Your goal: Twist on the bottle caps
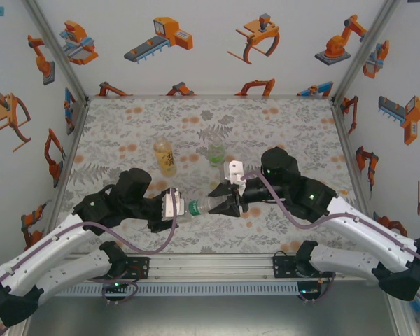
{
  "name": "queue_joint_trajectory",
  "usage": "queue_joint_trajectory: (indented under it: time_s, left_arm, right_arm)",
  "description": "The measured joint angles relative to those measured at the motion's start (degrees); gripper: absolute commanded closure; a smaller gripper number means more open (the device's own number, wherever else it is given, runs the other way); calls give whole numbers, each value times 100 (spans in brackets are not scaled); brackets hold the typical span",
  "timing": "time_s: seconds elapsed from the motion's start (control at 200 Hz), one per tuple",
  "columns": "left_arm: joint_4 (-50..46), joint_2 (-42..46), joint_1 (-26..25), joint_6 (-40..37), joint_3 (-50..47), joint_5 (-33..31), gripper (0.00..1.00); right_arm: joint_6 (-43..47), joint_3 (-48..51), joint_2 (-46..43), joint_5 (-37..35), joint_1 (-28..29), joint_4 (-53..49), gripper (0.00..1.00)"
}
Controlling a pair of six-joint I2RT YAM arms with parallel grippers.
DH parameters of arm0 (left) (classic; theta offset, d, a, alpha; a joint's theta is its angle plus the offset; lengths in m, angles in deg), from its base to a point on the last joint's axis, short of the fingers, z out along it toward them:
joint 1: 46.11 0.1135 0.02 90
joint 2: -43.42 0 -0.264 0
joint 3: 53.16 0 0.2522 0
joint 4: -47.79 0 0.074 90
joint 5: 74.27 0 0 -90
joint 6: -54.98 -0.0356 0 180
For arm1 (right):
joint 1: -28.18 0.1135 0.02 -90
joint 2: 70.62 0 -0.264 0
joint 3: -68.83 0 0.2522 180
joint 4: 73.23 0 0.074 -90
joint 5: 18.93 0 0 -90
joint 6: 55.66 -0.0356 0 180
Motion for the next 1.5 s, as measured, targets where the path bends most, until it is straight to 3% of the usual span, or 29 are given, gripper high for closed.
queue_joint_trajectory:
  time_s: [0.396,0.806,1.142,1.497]
  left_arm:
    - [-72,251,0,2,-4,-68,100]
    - [-59,232,7,9,-4,-214,100]
    - [-146,238,17,31,-13,-385,100]
    - [-131,310,44,179,-42,-1193,100]
  right_arm:
    - [-109,0,28,0,101,214,98]
    - [-1233,74,46,-411,111,415,100]
    - [-2594,433,46,-793,114,970,100]
    - [-5040,1165,37,-2114,149,2149,100]
